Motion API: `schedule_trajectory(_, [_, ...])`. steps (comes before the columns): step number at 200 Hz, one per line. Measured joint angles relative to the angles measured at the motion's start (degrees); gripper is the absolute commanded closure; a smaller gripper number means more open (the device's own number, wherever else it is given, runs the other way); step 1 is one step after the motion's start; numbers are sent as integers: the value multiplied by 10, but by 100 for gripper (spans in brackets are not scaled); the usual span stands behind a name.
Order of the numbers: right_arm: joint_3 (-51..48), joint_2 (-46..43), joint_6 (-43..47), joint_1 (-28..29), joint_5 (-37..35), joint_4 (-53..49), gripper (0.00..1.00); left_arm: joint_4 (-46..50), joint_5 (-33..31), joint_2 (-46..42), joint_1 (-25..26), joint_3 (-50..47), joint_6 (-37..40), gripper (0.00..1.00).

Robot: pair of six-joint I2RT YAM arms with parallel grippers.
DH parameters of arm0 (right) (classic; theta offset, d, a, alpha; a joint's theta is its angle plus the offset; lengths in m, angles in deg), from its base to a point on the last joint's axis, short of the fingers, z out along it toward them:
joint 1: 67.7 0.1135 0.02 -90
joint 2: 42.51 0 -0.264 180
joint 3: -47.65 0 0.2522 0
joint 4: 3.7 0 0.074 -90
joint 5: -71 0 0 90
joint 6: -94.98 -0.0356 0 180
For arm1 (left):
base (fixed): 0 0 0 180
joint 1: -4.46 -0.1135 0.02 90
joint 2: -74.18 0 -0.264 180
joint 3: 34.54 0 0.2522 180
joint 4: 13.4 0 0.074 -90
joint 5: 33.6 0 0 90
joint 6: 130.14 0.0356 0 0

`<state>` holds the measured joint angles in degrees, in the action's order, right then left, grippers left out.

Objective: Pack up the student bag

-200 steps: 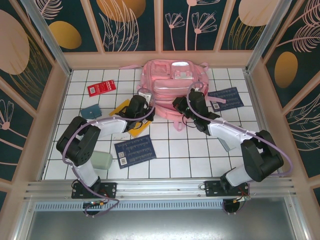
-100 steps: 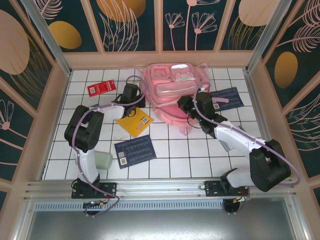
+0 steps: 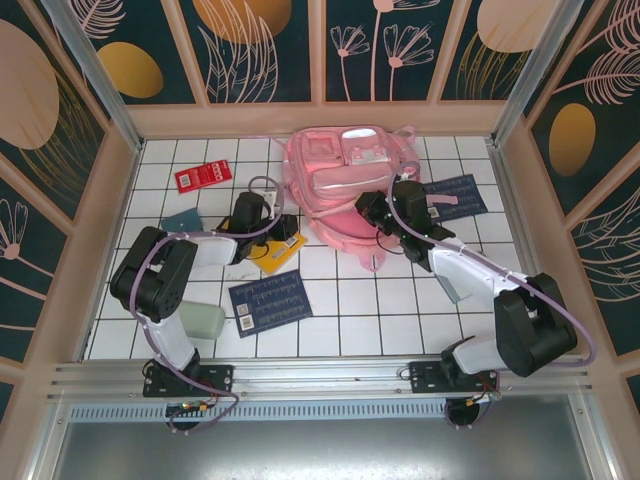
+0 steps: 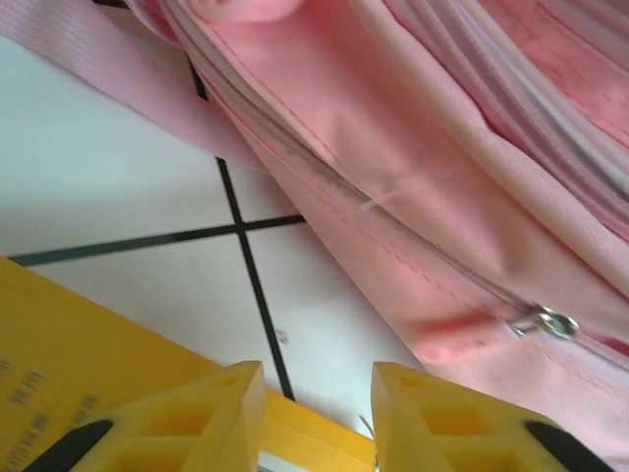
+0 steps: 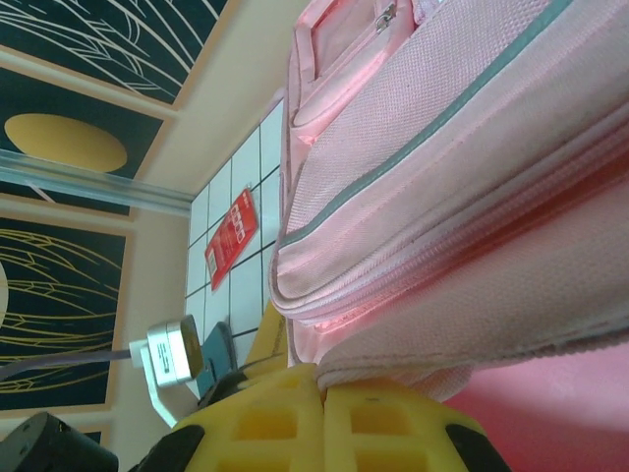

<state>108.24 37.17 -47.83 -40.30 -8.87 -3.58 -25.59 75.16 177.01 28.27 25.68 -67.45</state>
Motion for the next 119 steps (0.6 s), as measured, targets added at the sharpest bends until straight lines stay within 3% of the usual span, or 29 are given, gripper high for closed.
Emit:
schedule_trajectory(40, [18,3,0,-8,14,-5,100,-32,40,0,14,-5,3,55])
schedule_trajectory(119, [30,3,0,-12,20,-14,100,-43,48,34,37,52,38,44])
